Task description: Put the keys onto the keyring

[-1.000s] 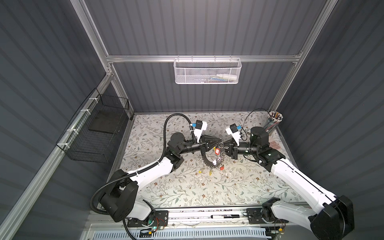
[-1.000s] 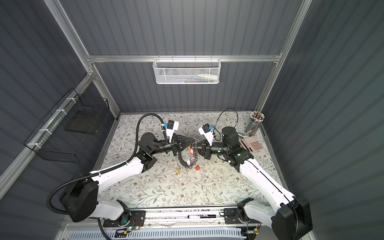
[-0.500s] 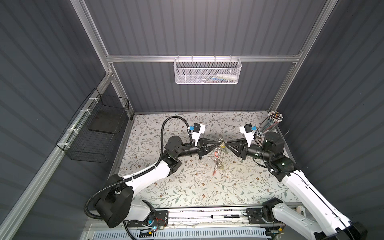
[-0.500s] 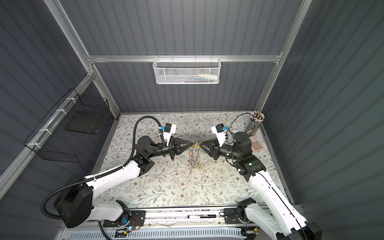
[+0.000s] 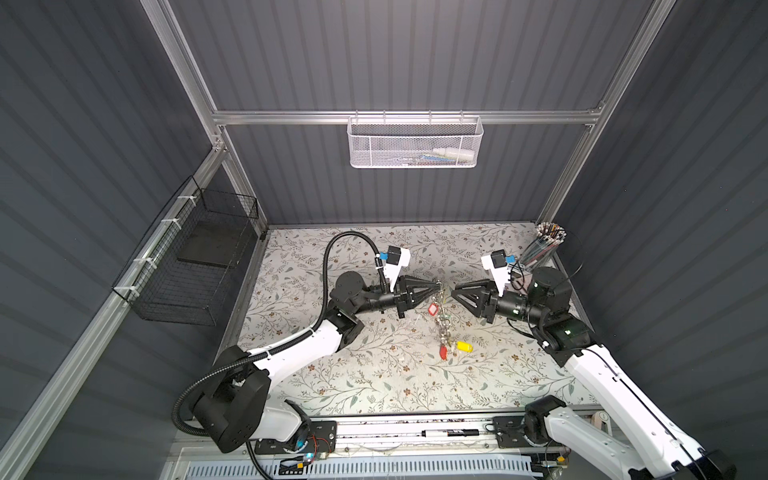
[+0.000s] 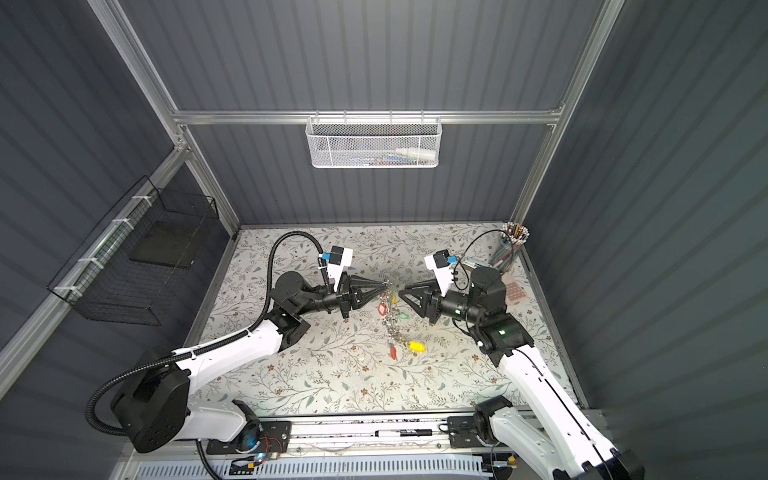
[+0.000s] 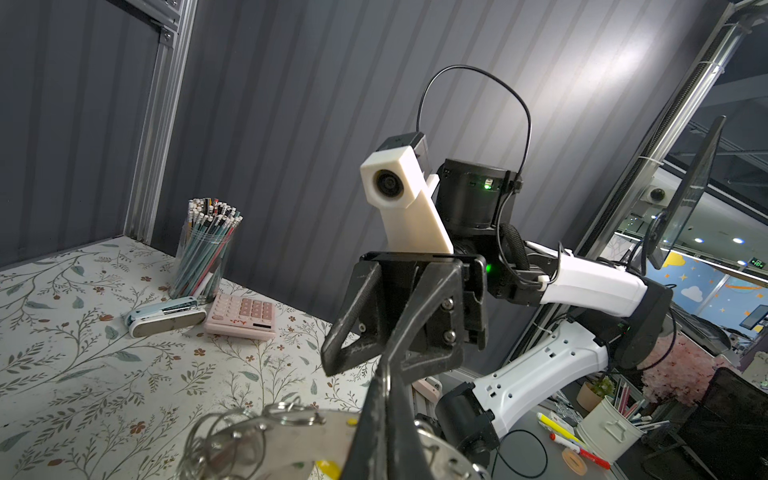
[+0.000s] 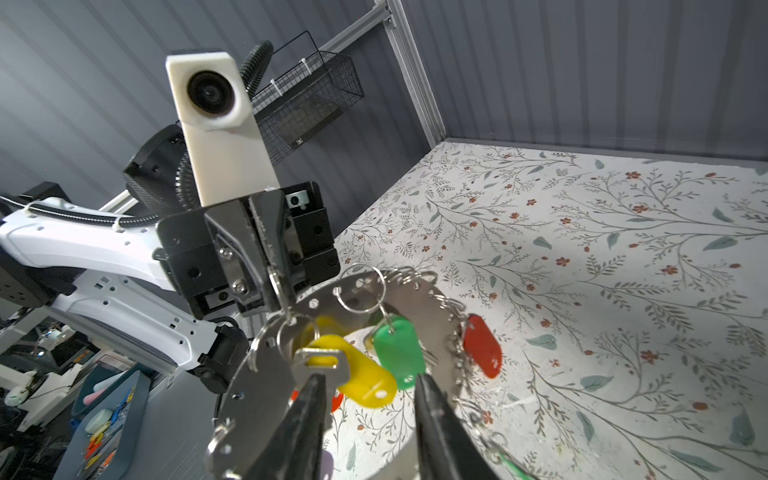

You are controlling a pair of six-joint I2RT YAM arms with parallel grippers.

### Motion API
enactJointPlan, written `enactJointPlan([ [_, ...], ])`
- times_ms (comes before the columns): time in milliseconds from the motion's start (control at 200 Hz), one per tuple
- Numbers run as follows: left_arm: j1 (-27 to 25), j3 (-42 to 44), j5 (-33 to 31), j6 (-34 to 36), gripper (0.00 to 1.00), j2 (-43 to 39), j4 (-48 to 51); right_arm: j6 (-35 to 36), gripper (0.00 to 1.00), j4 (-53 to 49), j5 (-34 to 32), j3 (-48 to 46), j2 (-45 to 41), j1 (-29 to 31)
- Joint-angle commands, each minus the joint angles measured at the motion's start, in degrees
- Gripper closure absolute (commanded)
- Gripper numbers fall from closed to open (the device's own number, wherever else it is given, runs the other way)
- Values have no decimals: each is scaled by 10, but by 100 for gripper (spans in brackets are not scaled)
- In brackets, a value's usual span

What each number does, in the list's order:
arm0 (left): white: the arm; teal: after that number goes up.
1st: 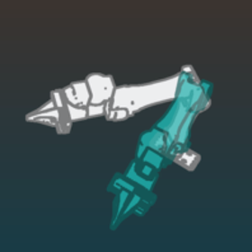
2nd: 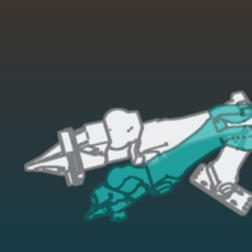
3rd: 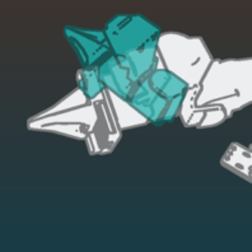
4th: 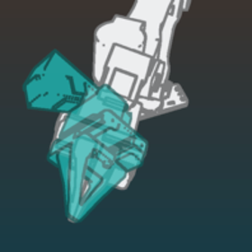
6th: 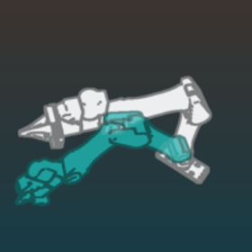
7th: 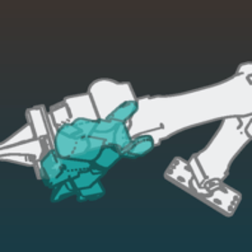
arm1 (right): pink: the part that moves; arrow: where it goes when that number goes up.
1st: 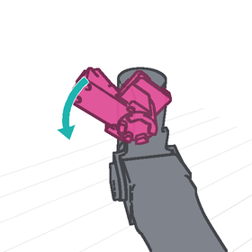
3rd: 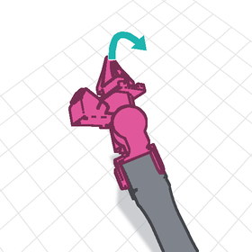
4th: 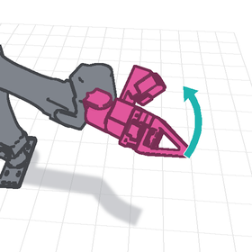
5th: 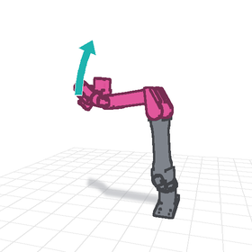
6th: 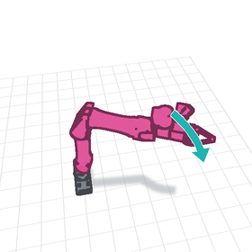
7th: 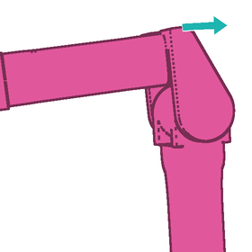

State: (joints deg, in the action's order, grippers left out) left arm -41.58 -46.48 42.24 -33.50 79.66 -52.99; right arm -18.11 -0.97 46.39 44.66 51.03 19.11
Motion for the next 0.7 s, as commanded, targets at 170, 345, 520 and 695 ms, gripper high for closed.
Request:
enactJointPlan([
  [170, 2, -10, 16, -31, 100, 10, -71, -12, 57, 55, 45, -20, 7, 4],
  [345, 3, -14, 22, -45, 100, 17, -87, -5, 58, 58, 32, -18, 33, 12],
  [520, 2, -11, 21, -45, 100, 17, -85, -9, 56, 74, 34, -10, 42, 23],
  [695, 2, -4, 11, -42, 100, 16, -88, -36, 56, 109, 57, -18, 12, 19],
])
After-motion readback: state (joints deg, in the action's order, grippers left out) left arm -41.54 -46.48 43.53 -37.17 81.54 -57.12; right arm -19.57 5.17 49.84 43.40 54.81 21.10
